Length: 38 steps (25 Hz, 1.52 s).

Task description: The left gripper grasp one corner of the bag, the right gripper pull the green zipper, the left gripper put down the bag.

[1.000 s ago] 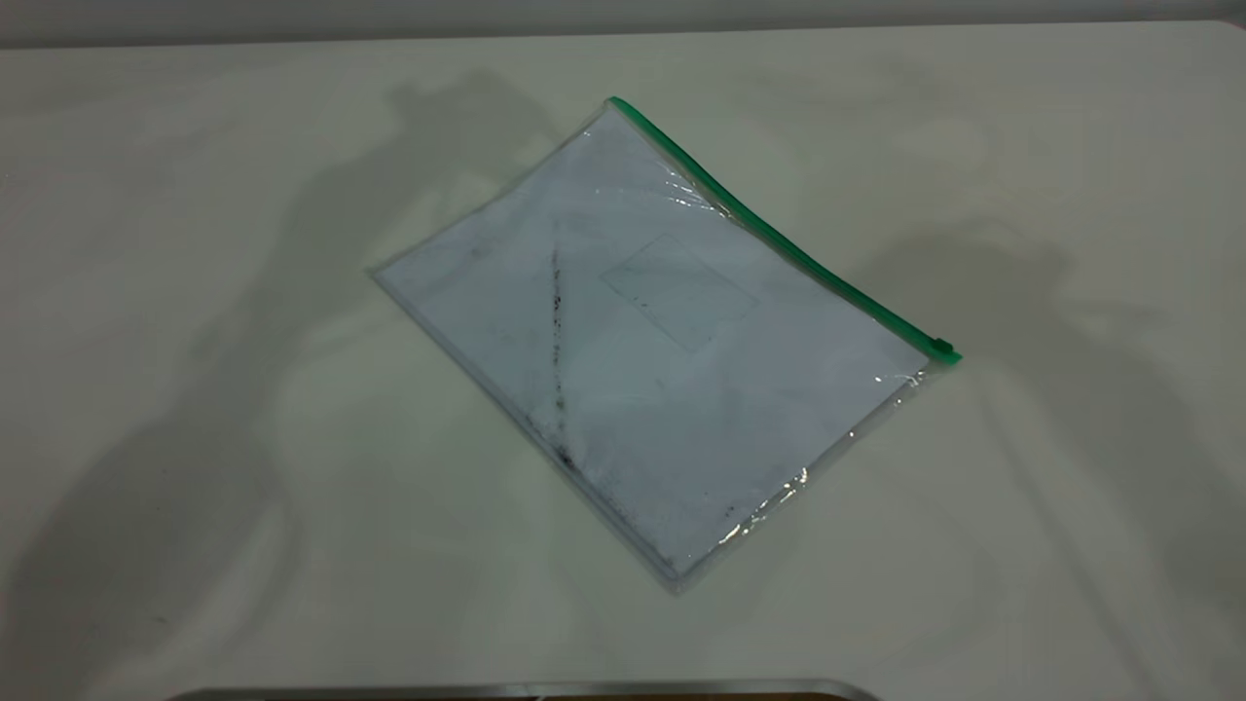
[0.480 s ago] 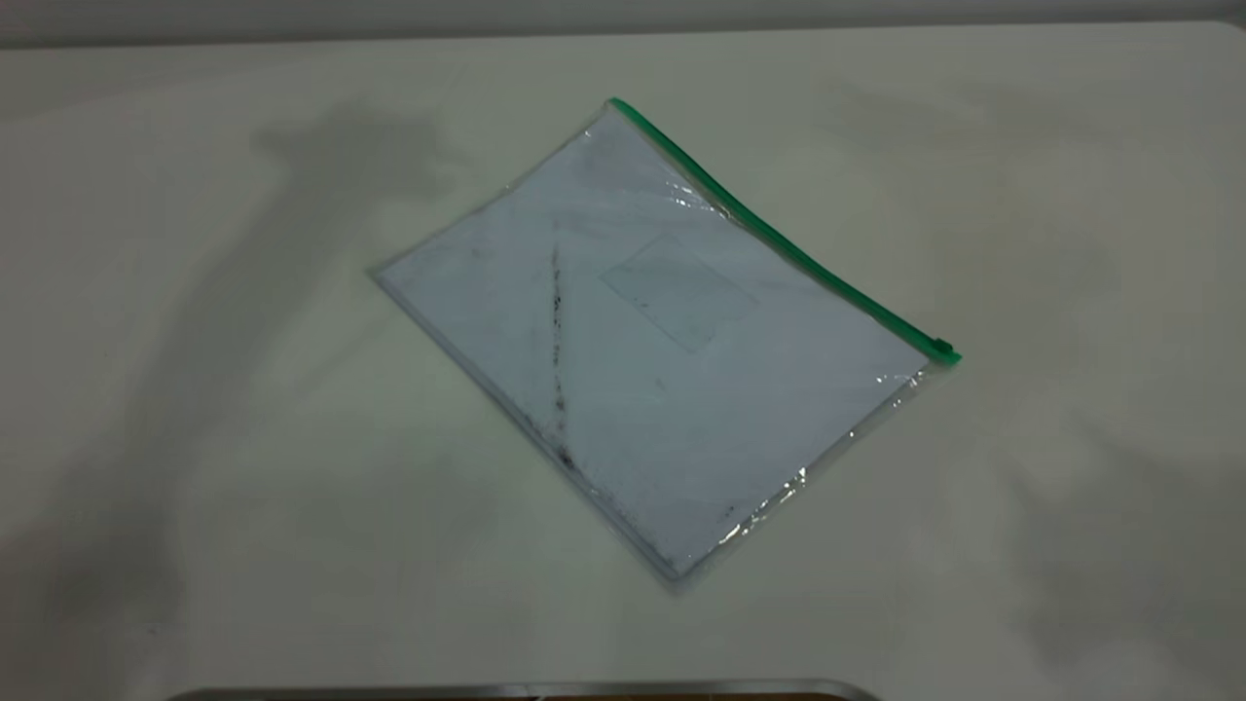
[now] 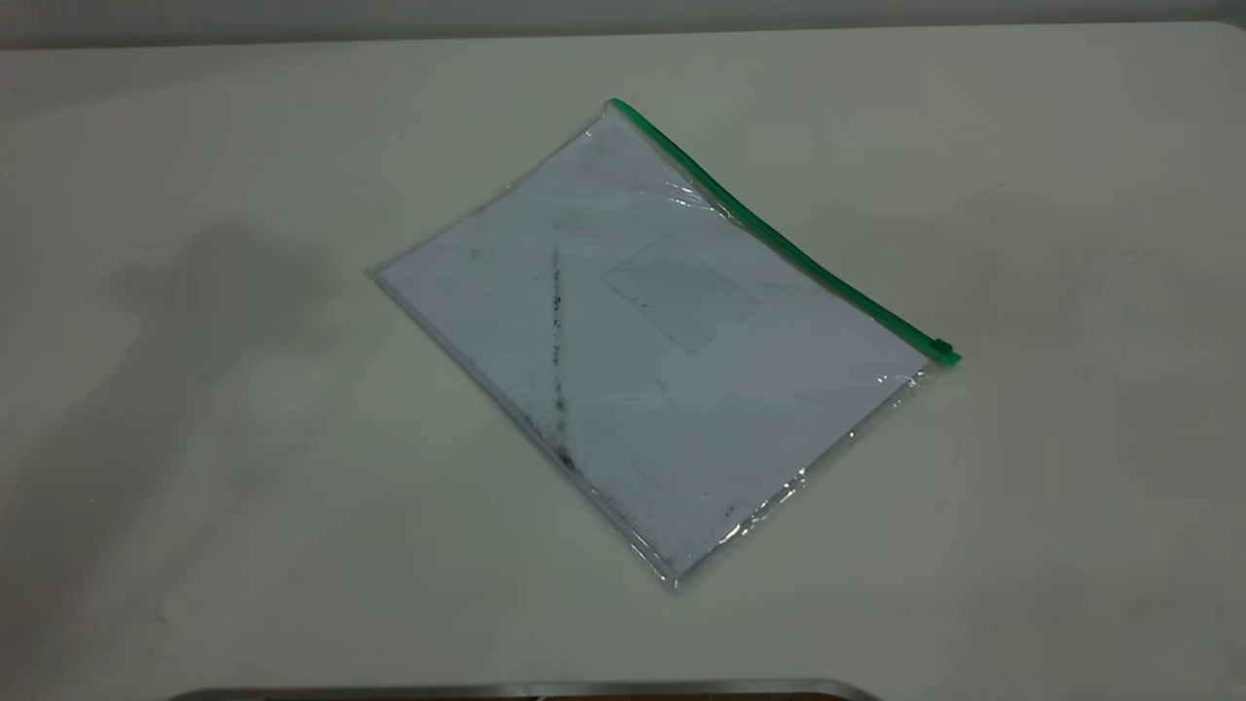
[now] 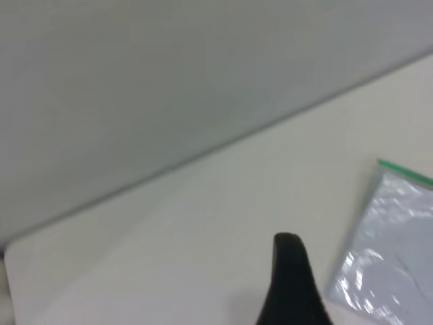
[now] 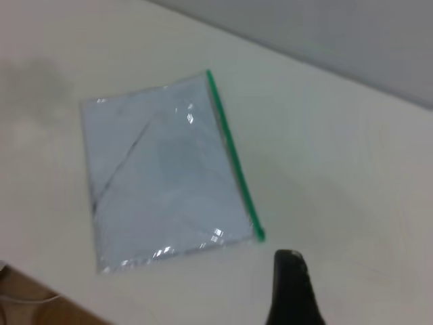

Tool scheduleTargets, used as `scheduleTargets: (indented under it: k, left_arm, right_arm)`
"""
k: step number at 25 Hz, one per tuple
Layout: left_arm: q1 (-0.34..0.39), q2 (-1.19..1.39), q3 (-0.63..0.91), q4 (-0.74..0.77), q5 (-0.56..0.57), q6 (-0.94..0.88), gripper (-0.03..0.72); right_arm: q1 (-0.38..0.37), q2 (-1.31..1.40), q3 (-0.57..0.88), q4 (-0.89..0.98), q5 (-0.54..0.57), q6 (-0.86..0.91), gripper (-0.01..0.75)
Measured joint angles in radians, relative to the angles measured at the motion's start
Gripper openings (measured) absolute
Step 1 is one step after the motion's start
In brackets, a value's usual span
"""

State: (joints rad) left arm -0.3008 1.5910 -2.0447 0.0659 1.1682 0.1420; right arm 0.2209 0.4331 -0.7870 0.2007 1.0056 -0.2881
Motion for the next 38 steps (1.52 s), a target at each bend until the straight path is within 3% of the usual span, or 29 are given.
scheduleTargets:
  k: [9,19,32,38]
  left_arm:
    - [0.000,-0.403,0.525,0.000,0.000,-0.090,0.590]
    - [0.000,-0.806,1.002,-0.001,0.000,-0.126,0.590]
    - [0.000,-1.247,1.467,-0.055,-0.004,-0.130,0.590]
    - [0.000,-1.319,1.527,-0.055,-0.009,-0.130,0.590]
  right_arm:
    - [0.000,-0.317,0.168,-0.002,0.114,0.028,0.538]
    - [0.000,-0.450,0.304,-0.019,0.133,0.037,0.538]
    - [0.000,-0.450,0.304,-0.021,0.131,0.041,0.538]
    - [0.000,-0.450,0.304,-0.021,0.131,0.041,0.538]
